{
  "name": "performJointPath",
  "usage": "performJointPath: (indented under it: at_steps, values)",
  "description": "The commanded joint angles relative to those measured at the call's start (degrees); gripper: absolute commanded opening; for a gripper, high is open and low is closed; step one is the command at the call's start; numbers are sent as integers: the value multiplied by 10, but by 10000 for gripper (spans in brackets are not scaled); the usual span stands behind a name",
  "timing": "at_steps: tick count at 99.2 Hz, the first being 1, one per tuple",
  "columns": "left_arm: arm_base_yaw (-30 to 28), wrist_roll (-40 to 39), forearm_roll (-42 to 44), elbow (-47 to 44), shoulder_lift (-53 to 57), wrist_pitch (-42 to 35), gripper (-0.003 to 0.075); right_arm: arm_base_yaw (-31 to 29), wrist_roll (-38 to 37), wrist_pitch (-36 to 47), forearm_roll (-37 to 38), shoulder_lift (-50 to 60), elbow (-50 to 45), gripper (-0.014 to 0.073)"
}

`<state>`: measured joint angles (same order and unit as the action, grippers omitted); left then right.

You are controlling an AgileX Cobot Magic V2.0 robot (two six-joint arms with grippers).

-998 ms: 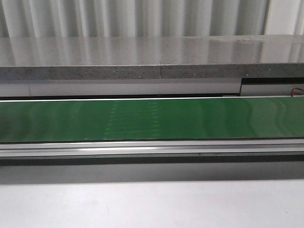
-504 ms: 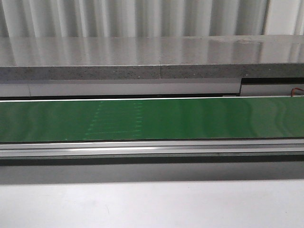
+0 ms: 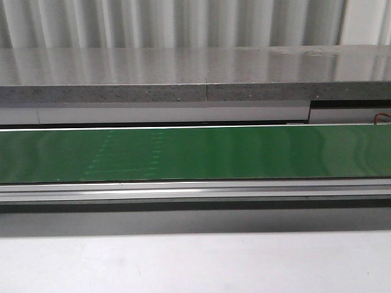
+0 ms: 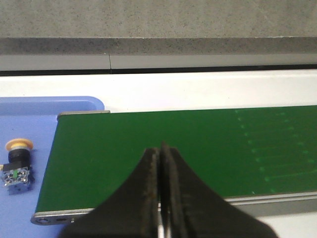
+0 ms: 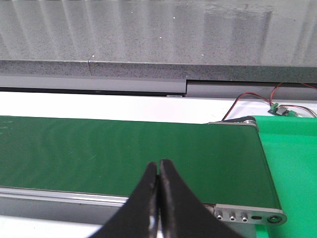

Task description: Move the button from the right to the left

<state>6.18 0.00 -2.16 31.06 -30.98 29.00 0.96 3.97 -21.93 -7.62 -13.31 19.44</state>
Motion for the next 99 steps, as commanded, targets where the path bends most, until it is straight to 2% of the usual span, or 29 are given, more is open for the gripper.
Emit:
performJointPath:
  at_steps: [1, 36, 60, 99]
  values:
    - [2, -5, -7, 3, 23, -33, -20, -1, 6, 46, -4, -4, 14, -68]
    - [2, -4, 3, -70, 132, -72, -20, -1, 6, 46, -4, -4, 14, -68]
    - [-1, 0, 3, -161, 191, -228, -20, -1, 6, 46, -4, -4, 14, -68]
    - [-24, 0, 22, -288, 317, -233, -20, -1, 6, 46, -4, -4, 14, -68]
